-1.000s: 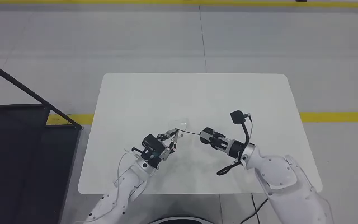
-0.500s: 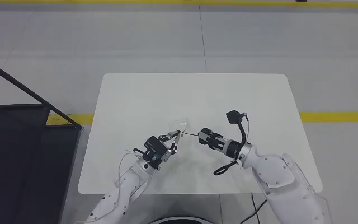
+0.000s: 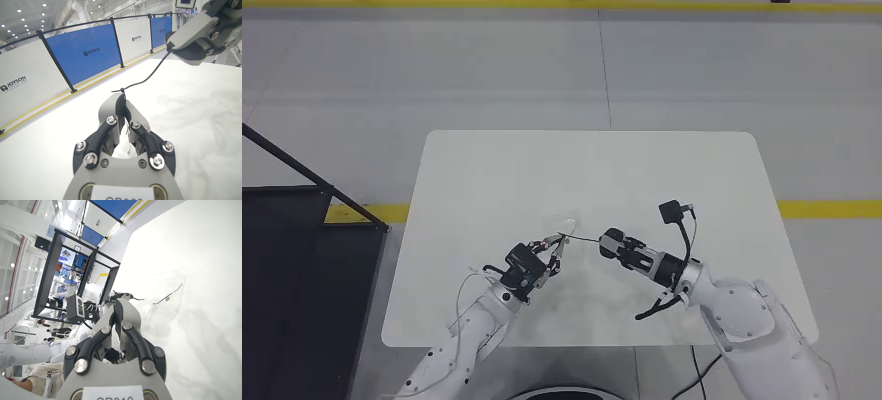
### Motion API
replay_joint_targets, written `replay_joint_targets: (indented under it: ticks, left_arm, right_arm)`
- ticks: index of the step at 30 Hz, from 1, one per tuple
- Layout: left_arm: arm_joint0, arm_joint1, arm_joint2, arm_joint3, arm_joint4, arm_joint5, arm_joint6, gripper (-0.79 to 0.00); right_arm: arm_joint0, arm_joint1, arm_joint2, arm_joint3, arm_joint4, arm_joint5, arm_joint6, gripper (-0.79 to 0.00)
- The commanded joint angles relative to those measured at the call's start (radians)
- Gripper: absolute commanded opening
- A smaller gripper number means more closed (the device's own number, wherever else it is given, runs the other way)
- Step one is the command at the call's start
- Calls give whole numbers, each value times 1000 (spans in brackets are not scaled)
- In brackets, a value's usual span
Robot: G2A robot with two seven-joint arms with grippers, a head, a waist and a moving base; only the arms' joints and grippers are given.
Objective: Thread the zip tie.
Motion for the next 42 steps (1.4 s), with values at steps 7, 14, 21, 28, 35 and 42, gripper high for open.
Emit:
replay_joint_targets:
  ticks: [7,14,21,28,35,42]
  left_arm:
    - [-8,-3,7,7,9,-7,-21,-785]
    - [-3,-3,1,2,-16,-23,11,-785]
    - [0,-2,-7,0,-16,-35,19,-785]
    - [1,-3,-9,0,-31,-50,21,-785]
    - [8,-4,-41,-15,-198,-139,37,-785]
    - [17,-1,-80,-32,-342,-244,21,-785]
  right_arm:
    - [-13,2,12,8,15,-42,4,-785]
    - [21,1,-15,13,-15,39,44,-785]
    - [49,-2,-37,18,-24,70,45,-785]
    - [35,-1,-28,21,-14,39,25,-785]
    - [38,1,-17,24,-12,30,39,0]
    - [82,9,4,99,55,-75,170,0]
